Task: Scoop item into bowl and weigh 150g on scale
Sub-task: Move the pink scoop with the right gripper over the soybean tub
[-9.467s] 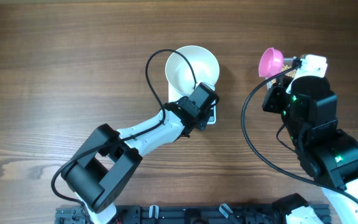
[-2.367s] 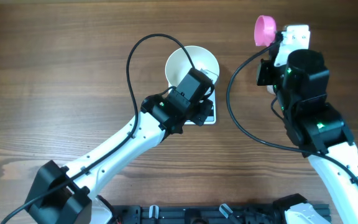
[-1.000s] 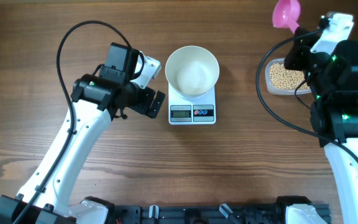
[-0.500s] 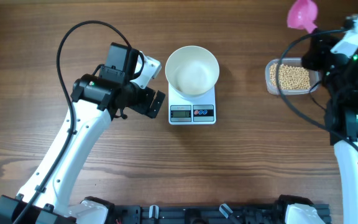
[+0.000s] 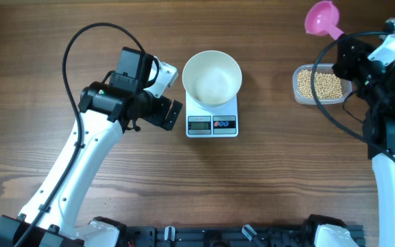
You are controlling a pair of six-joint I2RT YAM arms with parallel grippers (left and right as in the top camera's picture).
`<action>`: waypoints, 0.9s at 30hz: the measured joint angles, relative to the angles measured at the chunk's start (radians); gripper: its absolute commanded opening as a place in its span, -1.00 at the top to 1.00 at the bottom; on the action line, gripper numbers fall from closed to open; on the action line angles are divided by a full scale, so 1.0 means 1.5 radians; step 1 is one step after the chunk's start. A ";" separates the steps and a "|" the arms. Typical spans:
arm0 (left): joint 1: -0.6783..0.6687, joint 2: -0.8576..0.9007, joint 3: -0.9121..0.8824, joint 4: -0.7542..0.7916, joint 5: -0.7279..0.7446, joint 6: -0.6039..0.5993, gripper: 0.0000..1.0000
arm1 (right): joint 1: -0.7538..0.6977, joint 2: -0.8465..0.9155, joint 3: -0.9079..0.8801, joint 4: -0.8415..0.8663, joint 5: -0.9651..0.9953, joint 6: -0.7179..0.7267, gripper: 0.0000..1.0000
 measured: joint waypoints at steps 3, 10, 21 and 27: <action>0.000 0.000 0.000 0.000 0.000 0.000 -1.00 | 0.000 0.000 0.000 0.006 -0.065 -0.060 0.91; 0.000 0.000 0.000 0.000 0.000 0.000 -1.00 | 0.000 0.000 0.001 -0.030 -0.169 -0.161 0.91; 0.000 0.000 0.000 0.001 0.000 0.000 -1.00 | 0.000 0.013 0.002 -0.036 -0.186 -0.244 0.91; 0.000 0.000 0.000 0.000 0.000 0.000 -1.00 | 0.000 0.013 0.003 -0.111 -0.168 -0.240 0.91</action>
